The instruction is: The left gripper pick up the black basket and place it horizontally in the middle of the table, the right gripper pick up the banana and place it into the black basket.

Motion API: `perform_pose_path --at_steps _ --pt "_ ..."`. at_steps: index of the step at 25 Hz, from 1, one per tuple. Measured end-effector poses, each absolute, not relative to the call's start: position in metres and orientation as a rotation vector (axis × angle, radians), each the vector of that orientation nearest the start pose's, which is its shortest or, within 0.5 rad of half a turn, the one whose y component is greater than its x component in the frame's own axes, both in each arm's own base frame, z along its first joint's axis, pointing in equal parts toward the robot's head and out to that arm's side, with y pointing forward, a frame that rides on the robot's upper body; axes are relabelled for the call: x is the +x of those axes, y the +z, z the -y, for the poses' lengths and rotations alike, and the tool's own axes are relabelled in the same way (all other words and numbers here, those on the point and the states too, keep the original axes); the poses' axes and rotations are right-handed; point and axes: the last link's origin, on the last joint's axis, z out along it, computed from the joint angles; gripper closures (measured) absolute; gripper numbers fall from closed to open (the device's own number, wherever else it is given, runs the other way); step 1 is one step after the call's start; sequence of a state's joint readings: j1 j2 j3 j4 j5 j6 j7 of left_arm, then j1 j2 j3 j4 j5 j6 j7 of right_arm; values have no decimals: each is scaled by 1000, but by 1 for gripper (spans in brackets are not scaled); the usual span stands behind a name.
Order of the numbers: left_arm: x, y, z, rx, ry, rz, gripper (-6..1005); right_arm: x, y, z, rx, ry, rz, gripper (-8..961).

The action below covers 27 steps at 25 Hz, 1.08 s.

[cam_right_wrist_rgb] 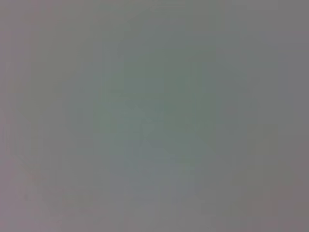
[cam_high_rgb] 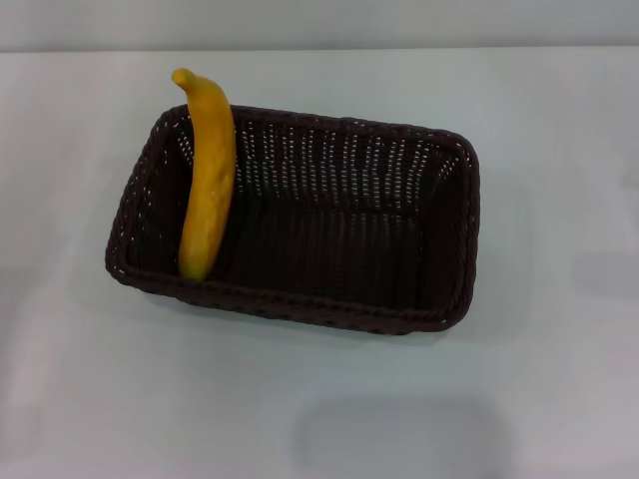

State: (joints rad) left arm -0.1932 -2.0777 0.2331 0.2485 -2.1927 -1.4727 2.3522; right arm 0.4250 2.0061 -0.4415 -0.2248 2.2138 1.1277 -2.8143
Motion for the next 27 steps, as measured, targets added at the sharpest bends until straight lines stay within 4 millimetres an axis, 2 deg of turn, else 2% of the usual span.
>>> perform_pose_path --at_steps 6,15,27 --pt "-405 110 -232 -1104 -1001 610 105 385 103 -336 -1410 547 -420 764" --pt "-405 111 -233 -1129 -917 551 105 385 90 -331 -1425 564 -449 721" --pt "-403 112 -231 -1128 -915 529 105 377 91 -339 -1417 597 -440 721"
